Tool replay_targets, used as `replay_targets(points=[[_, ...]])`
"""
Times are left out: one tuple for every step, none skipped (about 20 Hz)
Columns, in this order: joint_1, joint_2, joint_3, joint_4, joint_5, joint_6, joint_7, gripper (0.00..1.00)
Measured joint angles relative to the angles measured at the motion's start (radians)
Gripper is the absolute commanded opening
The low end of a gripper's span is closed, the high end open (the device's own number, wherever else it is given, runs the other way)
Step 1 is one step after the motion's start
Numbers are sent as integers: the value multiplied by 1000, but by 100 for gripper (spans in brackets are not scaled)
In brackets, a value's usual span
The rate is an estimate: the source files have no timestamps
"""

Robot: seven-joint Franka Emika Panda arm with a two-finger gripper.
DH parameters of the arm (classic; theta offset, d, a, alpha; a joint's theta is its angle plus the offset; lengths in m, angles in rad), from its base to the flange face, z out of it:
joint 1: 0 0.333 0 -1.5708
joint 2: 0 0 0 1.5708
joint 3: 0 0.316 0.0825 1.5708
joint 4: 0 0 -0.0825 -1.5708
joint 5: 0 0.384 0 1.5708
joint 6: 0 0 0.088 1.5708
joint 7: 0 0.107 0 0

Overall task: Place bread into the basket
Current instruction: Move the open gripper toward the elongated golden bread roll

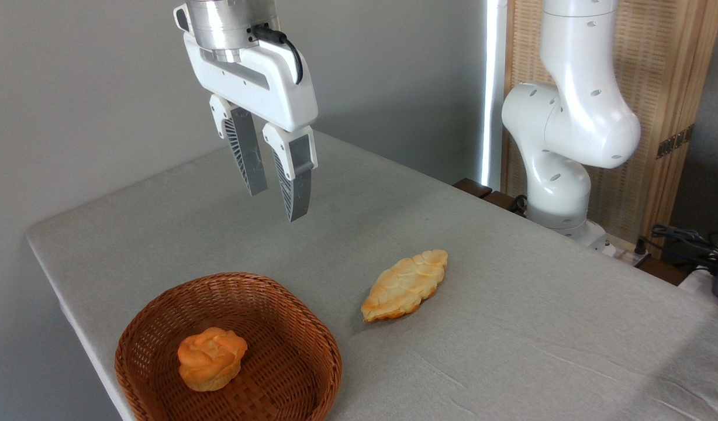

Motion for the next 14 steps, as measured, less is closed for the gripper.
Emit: replay_targets(points=[[0,0,0,0,0,0,0,100],[0,0,0,0,0,0,0,100],[1,0,0,0,0,0,0,100],[1,0,0,0,0,-2,0,100],[1,0,0,0,0,-4,0,100],[1,0,0,0,0,-6,0,100],[1,0,0,0,0,-8,0,100],[1,0,0,0,0,-9,0,100],[1,0,0,0,0,-10,0,100],[2,0,0,0,0,-10,0,100],[2,0,0,0,0,-10,0,100],[2,0,0,0,0,-10,0,100],[2,0,0,0,0,-11,0,100],[2,0,0,0,0,-11,0,100]])
